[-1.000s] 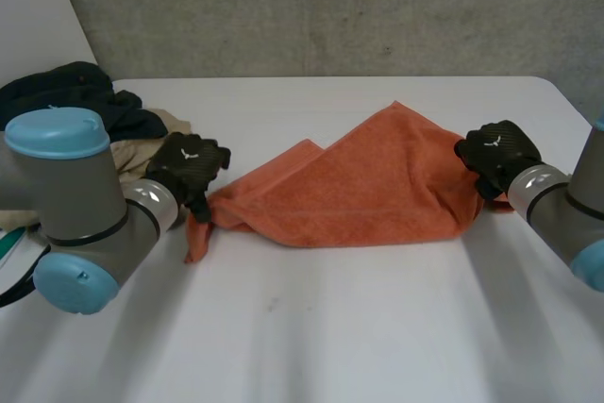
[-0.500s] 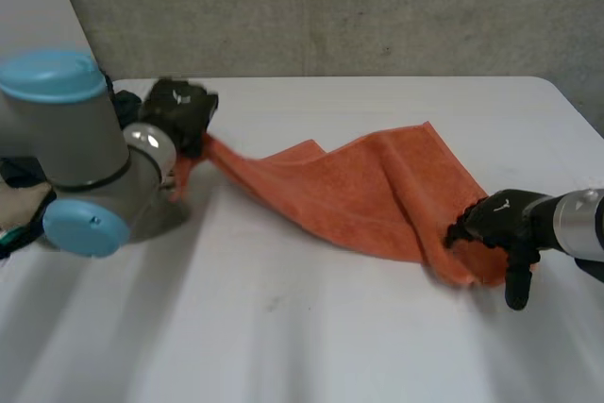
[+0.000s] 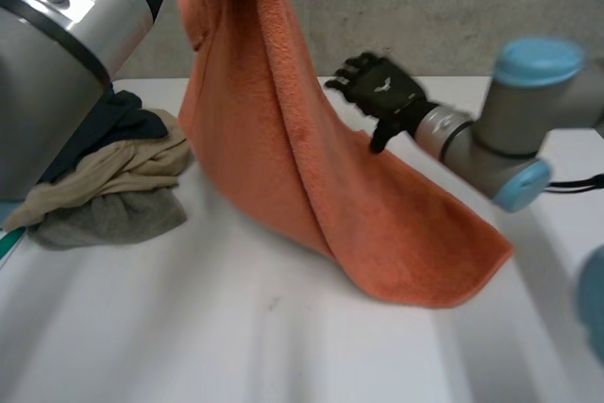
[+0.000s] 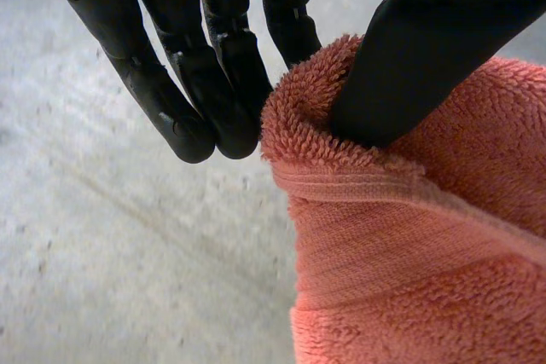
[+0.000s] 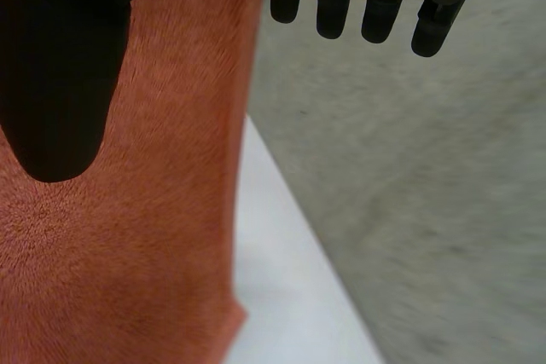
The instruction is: Fold the laundry.
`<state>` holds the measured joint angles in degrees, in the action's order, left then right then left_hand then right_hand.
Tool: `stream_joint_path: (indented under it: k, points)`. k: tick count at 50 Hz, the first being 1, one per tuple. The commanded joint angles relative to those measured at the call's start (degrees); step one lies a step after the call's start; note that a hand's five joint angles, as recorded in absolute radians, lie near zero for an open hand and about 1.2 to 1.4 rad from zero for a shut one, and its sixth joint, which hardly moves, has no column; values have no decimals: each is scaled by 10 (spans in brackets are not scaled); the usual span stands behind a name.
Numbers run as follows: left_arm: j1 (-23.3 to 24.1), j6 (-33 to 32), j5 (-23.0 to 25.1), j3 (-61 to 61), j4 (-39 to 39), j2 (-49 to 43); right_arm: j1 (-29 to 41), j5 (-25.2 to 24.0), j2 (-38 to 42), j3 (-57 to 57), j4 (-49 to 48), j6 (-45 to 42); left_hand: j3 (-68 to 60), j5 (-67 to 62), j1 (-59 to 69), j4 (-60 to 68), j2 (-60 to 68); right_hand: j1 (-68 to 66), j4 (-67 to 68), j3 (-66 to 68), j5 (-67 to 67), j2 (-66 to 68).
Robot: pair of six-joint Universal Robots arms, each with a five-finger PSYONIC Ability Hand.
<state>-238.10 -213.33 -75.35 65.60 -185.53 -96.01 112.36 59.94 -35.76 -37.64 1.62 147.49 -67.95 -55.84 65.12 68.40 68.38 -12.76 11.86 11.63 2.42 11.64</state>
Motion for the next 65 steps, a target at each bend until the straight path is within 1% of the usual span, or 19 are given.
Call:
stream_joint_path:
  k: [1,3,5,6,8,10,13,16,22,25,26,32,41,48,56,58,59,61,65]
  points:
    - [10,-17,16,61,-24,42,26,-13,176,172,13,130,-121,-142,149,116,116,28,-19,-16,-24,-16]
    - [7,-21,19,72,-31,49,30,-19,204,201,21,159,-121,-142,149,116,116,-9,18,20,12,20]
    - [-2,-19,25,85,-42,53,33,-43,235,235,30,203,-121,-142,149,116,116,-200,209,212,204,212]
    - [-10,-22,31,88,-46,54,35,-68,242,250,36,227,-121,-142,149,116,116,-384,393,396,388,396]
    - [-23,-22,37,91,-52,53,33,-91,241,251,37,251,-121,-142,149,116,116,-615,625,627,619,627]
    - [-39,-19,46,88,-55,52,27,-108,226,245,30,291,-121,-142,149,116,116,-672,681,684,676,684]
    - [-55,-17,52,74,-52,50,19,-87,205,237,2,307,-121,-142,149,116,116,-672,681,684,676,684]
    - [-62,-17,53,56,-47,45,13,-25,162,217,-15,291,-121,-142,149,116,116,-672,681,684,676,684]
    - [-66,-19,36,-8,-26,7,-26,232,69,185,-47,175,-121,-142,149,116,116,-672,681,684,676,684]
    - [-64,-20,14,-41,-15,-10,-43,315,13,144,-57,131,-121,-142,149,116,116,-672,681,684,676,684]
    - [-65,-22,8,-49,-15,-16,-51,321,-3,128,-60,126,-121,-142,149,116,116,-672,681,684,676,684]
    - [-66,-28,-44,-112,-15,-73,-92,282,-127,-24,-86,149,-121,-142,149,116,116,-672,681,684,676,684]
    - [-69,-48,-71,-65,52,-195,-110,147,-289,-340,-87,116,-121,-142,149,116,116,-672,681,684,676,684]
    - [-69,-61,-74,37,53,-265,-119,78,-288,-487,-36,15,-121,-142,149,116,116,-672,681,684,676,684]
    - [-72,-77,-92,52,40,-333,-136,83,-240,-471,-8,-39,-121,-142,149,116,116,-672,681,684,676,684]
    - [-76,-75,-96,53,46,-335,-138,85,-239,-461,1,-20,-94,-115,122,90,90,-492,501,503,495,503]
    - [-76,-74,-98,54,47,-333,-139,87,-241,-454,13,14,-41,-62,69,36,36,-281,290,292,284,292]
    - [-78,-68,-99,59,52,-325,-140,87,-244,-445,26,61,126,104,-97,-130,-130,-177,186,188,180,188]
    - [-84,-50,-96,75,50,-305,-144,93,-267,-437,51,141,232,211,-204,-237,-237,-84,93,95,87,95]
